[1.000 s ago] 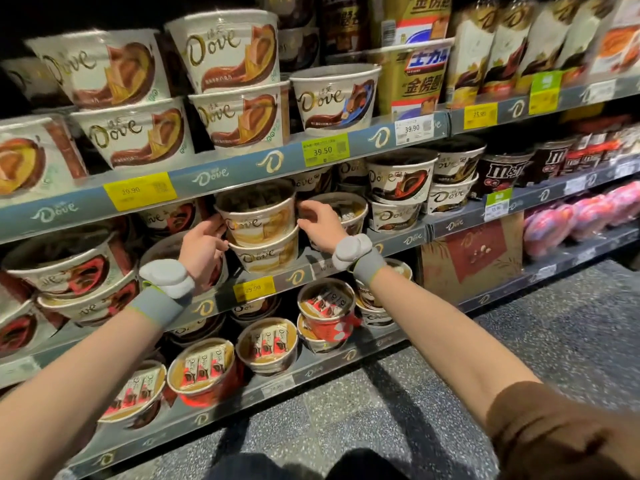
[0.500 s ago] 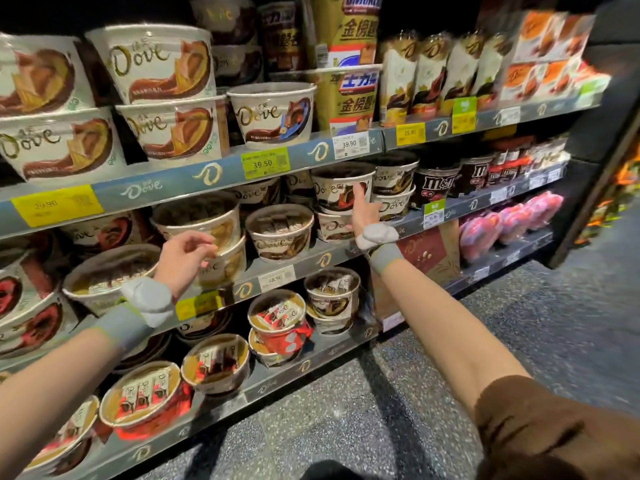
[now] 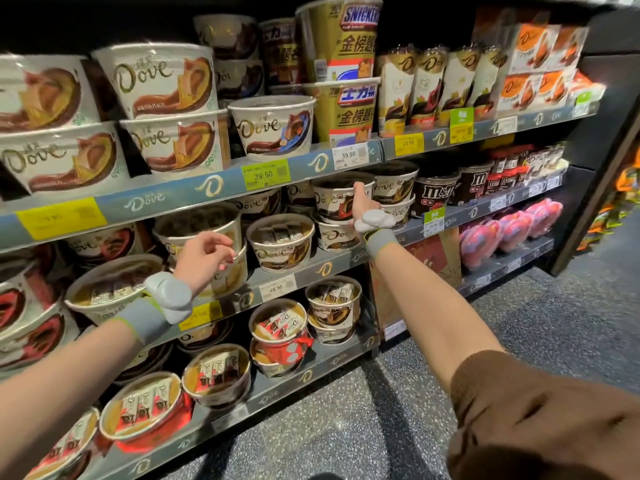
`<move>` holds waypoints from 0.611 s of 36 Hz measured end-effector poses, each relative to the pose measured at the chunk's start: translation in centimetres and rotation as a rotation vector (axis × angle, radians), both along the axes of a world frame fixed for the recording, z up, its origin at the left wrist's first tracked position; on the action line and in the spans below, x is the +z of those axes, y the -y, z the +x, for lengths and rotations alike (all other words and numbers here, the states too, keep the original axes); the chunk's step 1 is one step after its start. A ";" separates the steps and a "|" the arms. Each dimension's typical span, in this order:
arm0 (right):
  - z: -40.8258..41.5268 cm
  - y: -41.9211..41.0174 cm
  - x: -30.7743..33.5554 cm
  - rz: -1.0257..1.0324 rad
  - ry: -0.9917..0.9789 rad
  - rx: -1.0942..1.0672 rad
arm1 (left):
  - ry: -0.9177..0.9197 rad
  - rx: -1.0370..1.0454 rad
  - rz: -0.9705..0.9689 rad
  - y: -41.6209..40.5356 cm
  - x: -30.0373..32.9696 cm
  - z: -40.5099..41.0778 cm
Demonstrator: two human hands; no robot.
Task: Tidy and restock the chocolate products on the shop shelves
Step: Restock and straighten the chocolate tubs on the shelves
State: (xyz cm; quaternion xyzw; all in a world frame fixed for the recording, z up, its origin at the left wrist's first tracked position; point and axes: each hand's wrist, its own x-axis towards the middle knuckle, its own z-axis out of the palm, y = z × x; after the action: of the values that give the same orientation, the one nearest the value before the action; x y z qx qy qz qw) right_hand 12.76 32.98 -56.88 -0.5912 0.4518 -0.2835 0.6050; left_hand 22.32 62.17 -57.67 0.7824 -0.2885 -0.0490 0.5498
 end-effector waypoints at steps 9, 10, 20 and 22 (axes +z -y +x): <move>-1.6 -2.0 -0.7 0.023 0.210 -0.017 | -0.012 -0.025 0.014 0.4 0.3 -0.4; -2.1 -2.3 -0.9 0.021 0.245 -0.004 | -0.013 -0.022 0.013 0.4 0.3 -0.4; -6.1 -5.2 -3.6 0.032 0.401 0.101 | -0.034 -0.019 0.007 -0.1 -0.2 -1.1; -6.5 -6.1 -3.9 0.073 0.399 0.213 | -0.044 -0.031 -0.018 -0.4 -0.4 -1.7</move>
State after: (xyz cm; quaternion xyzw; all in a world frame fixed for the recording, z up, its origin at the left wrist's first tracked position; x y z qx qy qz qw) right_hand 6.29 39.08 -60.76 -0.5456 0.2685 -0.3129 0.7296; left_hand 20.66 62.56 -58.11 0.7715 -0.2890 -0.0719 0.5622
